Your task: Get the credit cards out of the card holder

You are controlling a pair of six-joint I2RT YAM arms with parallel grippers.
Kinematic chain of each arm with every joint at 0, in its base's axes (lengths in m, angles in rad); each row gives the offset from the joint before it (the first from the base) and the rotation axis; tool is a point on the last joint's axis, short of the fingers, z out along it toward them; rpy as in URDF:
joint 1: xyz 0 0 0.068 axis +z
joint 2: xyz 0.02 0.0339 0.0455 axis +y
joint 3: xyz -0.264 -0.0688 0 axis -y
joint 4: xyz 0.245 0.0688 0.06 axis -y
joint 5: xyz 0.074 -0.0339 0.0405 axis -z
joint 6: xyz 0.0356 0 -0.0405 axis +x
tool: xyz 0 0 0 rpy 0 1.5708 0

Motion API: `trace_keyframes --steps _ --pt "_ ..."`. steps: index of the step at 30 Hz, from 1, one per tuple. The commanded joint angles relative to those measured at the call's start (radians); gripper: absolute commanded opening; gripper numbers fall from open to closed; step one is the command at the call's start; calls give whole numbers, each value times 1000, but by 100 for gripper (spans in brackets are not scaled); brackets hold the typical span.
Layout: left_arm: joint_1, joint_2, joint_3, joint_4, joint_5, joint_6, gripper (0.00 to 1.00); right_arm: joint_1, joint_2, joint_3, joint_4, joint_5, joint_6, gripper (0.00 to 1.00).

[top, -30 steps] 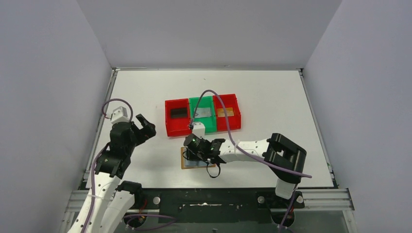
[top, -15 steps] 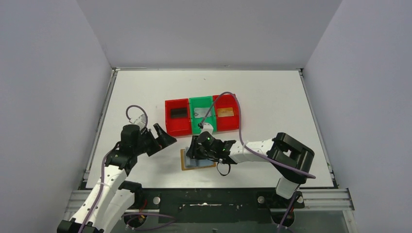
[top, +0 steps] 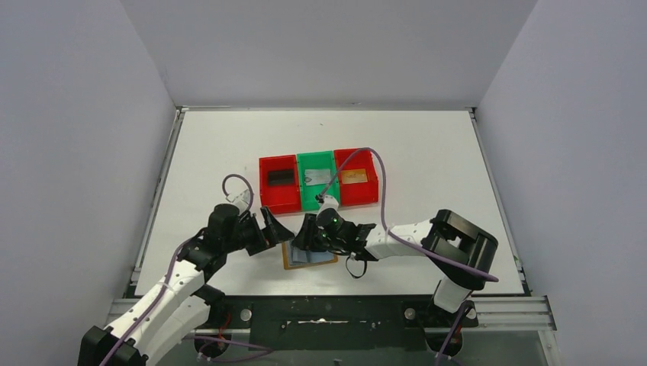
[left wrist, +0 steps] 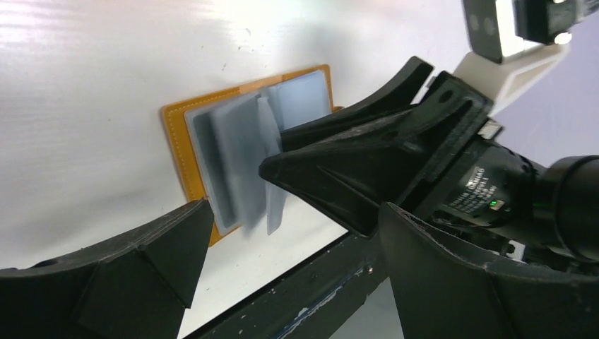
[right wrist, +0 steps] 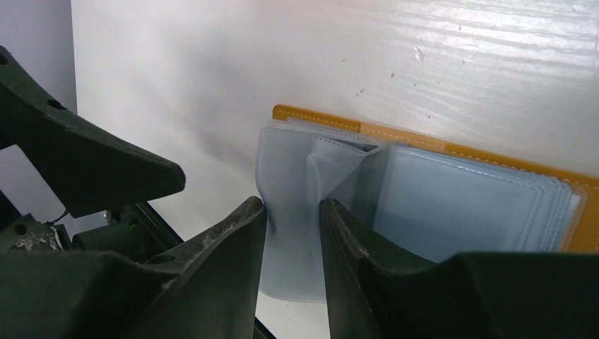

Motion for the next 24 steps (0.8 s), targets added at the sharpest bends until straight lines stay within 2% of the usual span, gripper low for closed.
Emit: trace_keyframes --steps 1,8,13,21,24 --pt "-47 23 -15 92 -56 -45 88 -12 -55 -14 84 -7 20 34" --pt "-62 10 -21 83 -91 -64 88 -13 -67 -28 95 -14 22 31" --pt "-64 6 -34 101 -80 -75 88 -14 -88 -56 112 2 28 35" --pt "-86 69 -75 309 54 -124 88 -27 -103 -111 206 -18 55 36" --pt "-110 108 -79 339 65 -122 86 -32 -106 -123 211 -16 66 36"
